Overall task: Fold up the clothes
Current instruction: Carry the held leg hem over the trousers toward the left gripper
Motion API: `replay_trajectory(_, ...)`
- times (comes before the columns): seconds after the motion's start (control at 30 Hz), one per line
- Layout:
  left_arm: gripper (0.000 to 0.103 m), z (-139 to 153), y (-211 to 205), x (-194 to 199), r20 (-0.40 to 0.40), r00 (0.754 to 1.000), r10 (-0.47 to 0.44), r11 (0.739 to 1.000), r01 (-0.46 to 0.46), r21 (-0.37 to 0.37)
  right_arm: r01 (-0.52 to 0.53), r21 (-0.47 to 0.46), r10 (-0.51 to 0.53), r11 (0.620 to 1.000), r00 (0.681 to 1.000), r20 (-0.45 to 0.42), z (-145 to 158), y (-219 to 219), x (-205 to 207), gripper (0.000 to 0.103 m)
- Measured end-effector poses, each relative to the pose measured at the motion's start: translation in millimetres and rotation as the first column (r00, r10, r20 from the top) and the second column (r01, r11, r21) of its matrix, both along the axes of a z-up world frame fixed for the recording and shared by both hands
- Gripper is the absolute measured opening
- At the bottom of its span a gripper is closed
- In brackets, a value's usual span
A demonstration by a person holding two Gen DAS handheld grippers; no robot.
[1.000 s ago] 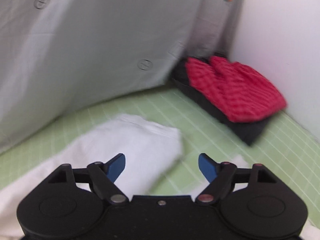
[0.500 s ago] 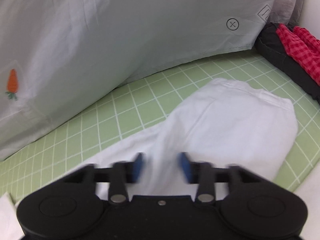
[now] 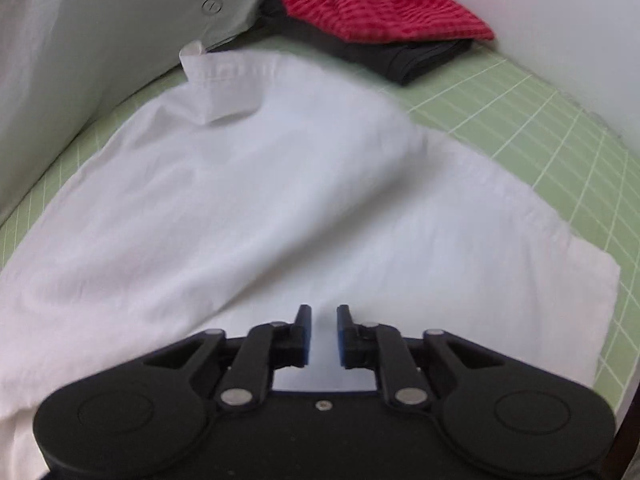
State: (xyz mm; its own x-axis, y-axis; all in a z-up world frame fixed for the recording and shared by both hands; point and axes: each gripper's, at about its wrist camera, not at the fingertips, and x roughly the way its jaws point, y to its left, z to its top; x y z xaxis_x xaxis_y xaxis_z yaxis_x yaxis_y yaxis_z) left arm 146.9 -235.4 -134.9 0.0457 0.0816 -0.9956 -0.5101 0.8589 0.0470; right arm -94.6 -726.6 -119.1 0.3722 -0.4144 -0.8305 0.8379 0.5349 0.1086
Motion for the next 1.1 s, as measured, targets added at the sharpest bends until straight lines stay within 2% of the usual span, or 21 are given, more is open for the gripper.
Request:
replay_trajectory(0.03, 0.103, 0.5, -0.9, -0.1, -0.001, 1.0, 0.001, 1.0, -0.001, 0.0, 0.006, -0.044, -0.005, 0.999, 1.0, 0.022, 8.9, -4.1, 5.0, 0.056)
replay_trajectory(0.1, 0.103, 1.7, -2.8, -0.5, -0.002, 1.0, 0.003, 1.0, -0.003, 0.001, -0.042, -0.13, 0.05, 0.991, 0.997, 0.058, 21.6, -11.6, 25.6, 0.079)
replay_trajectory(0.2, 0.103, 3.4, -6.0, -1.5, 0.0, 1.0, 0.005, 1.0, -0.005, 0.002, -0.145, -0.233, 0.17, 0.962, 0.981, 0.09, 35.5, -25.0, 64.3, 0.094)
replay_trajectory(0.3, 0.103, 5.2, -9.3, -3.0, 0.003, 1.0, 0.006, 1.0, -0.006, 0.004, -0.288, -0.24, 0.312, 0.927, 0.948, 0.065, 25.5, -51.8, 113.5, 0.094)
replay_trajectory(0.43, 0.103, 8.1, -12.7, -7.4, 0.016, 1.0, 0.006, 1.0, -0.006, 0.011, -0.407, -0.294, 0.406, 0.865, 0.911, -0.065, -5.3, -90.6, 172.2, 0.095)
replay_trajectory(0.5, 0.103, 9.5, -14.1, -9.5, 0.02, 1.0, 0.008, 1.0, -0.009, 0.015, -0.458, -0.266, 0.438, 0.848, 0.889, -0.133, -24.7, -109.7, 195.6, 0.091)
replay_trajectory(0.6, 0.103, 11.5, -15.7, -11.8, 0.022, 1.0, 0.01, 1.0, -0.01, 0.017, -0.443, -0.166, 0.444, 0.881, 0.895, -0.036, -35.2, -139.9, 201.5, 0.092)
replay_trajectory(0.7, 0.103, 13.4, -16.6, -13.8, 0.021, 1.0, 0.008, 1.0, -0.008, 0.017, -0.433, -0.107, 0.438, 0.895, 0.899, 0.018, -37.9, -154.2, 201.8, 0.093)
replay_trajectory(0.73, 0.103, 14.0, -16.3, -14.5, 0.02, 1.0, 0.007, 1.0, -0.007, 0.016, -0.439, -0.106, 0.443, 0.892, 0.896, 0.016, -37.0, -154.7, 202.1, 0.091)
replay_trajectory(0.77, 0.103, 14.0, -11.6, -16.4, 0.019, 1.0, 0.006, 1.0, -0.007, 0.015, -0.462, -0.108, 0.466, 0.88, 0.885, 0.01, -34.7, -153.5, 203.9, 0.081)
replay_trajectory(0.8, 0.103, 14.1, -6.4, -18.2, 0.017, 1.0, 0.005, 1.0, -0.006, 0.014, -0.49, -0.113, 0.494, 0.864, 0.869, 0.004, -32.0, -151.7, 205.9, 0.057)
replay_trajectory(0.83, 0.103, 16.0, 1.9, -18.4, 0.014, 1.0, 0.005, 1.0, -0.005, 0.012, -0.515, -0.113, 0.519, 0.85, 0.855, 0.005, -28.7, -150.4, 209.8, 0.037)
replay_trajectory(0.87, 0.103, 17.8, 10.2, -18.7, 0.012, 1.0, 0.005, 1.0, -0.005, 0.011, -0.537, -0.113, 0.542, 0.836, 0.841, 0.01, -25.2, -149.4, 214.5, 0.01)
replay_trajectory(0.93, 0.103, 20.1, 18.0, -18.7, 0.006, 1.0, 0.002, 1.0, -0.002, 0.007, -0.568, -0.144, 0.576, 0.81, 0.818, 0.014, -15.4, -147.4, 223.8, 0.009)
replay_trajectory(1.03, 0.103, 22.2, 19.1, -19.5, -0.002, 1.0, -0.003, 1.0, 0.003, 0.002, -0.572, -0.271, 0.596, 0.774, 0.803, 0.009, 7.0, -144.9, 237.7, 0.008)
replay_trajectory(1.1, 0.103, 24.6, 17.4, -20.1, -0.006, 1.0, -0.009, 1.0, 0.009, 0.012, -0.504, -0.396, 0.554, 0.767, 0.832, 0.016, 28.1, -147.5, 244.1, 0.008)
